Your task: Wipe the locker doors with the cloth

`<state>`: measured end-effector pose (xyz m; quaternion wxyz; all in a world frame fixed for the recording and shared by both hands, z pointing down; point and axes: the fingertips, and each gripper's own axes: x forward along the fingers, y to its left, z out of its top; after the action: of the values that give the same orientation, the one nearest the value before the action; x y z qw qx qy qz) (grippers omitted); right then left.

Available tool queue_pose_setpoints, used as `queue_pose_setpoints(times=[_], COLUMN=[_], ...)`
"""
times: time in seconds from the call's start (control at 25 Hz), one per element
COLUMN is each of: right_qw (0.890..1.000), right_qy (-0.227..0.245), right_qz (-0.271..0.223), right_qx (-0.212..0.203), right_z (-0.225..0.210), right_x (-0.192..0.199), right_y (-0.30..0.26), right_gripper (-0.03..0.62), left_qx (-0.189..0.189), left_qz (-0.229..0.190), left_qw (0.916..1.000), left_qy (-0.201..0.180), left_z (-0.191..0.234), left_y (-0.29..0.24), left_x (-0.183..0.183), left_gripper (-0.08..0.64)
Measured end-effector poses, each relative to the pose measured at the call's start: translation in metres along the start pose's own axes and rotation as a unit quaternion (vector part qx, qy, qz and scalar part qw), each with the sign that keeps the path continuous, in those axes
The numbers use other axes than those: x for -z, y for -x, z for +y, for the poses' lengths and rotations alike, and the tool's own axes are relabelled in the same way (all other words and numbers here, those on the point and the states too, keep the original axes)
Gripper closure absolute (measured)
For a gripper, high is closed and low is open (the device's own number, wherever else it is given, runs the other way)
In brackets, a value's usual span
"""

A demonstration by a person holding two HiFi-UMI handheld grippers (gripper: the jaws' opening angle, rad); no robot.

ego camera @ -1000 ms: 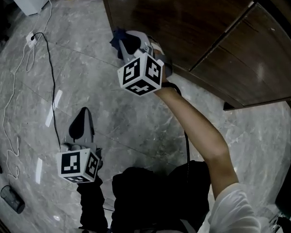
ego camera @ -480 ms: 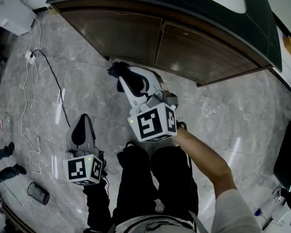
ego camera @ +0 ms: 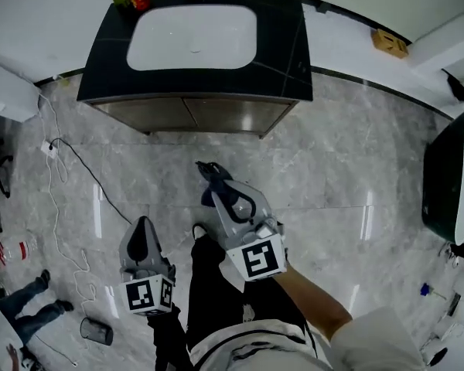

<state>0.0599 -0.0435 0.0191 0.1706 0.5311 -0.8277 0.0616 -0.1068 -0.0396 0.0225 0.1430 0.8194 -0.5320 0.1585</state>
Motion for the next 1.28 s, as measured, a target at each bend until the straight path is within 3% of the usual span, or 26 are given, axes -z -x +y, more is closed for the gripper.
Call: queue_pose_setpoints(times=[0.2, 0.36, 0.8, 1.0, 1.28], right_qw=[0.998, 0.994, 0.969, 0.963, 0.961], right_qy=[-0.016, -0.045, -0.113, -0.118, -0.107], right_qz=[-0.022, -0.045, -0.115, -0.125, -0.126], right_qx=[0.051, 0.089, 0.187, 0.208, 0.221], right_z=[-0.026, -0.034, 0.03, 0.058, 0.074], right_x=[-0.066, -0.1, -0.165, -0.18, -0.182], right_y=[0.085, 0.132, 0.233, 0.262, 0.288], right_gripper=[0.535, 0.535, 0.535, 0.535, 0.535], left_qx=[0.034, 0.071, 0.197, 0.209, 0.197], left_qz=[-0.028, -0.039, -0.067, -0.079, -0.081], left_qw=[0.999, 0.9966, 0.9771, 0.9733, 0.9756], left_qy=[-0.004, -0.016, -0.048, -0.052, -0.055], left_z=[-0.05, -0.079, -0.115, -0.102, -0.092], left_y=[0.038, 0.064, 0.161, 0.195, 0.226], left_x=[-0.075, -0.113, -0.147, -0.151, -0.149], left_gripper=[0.557, 0.557, 0.557, 0.557, 0.557])
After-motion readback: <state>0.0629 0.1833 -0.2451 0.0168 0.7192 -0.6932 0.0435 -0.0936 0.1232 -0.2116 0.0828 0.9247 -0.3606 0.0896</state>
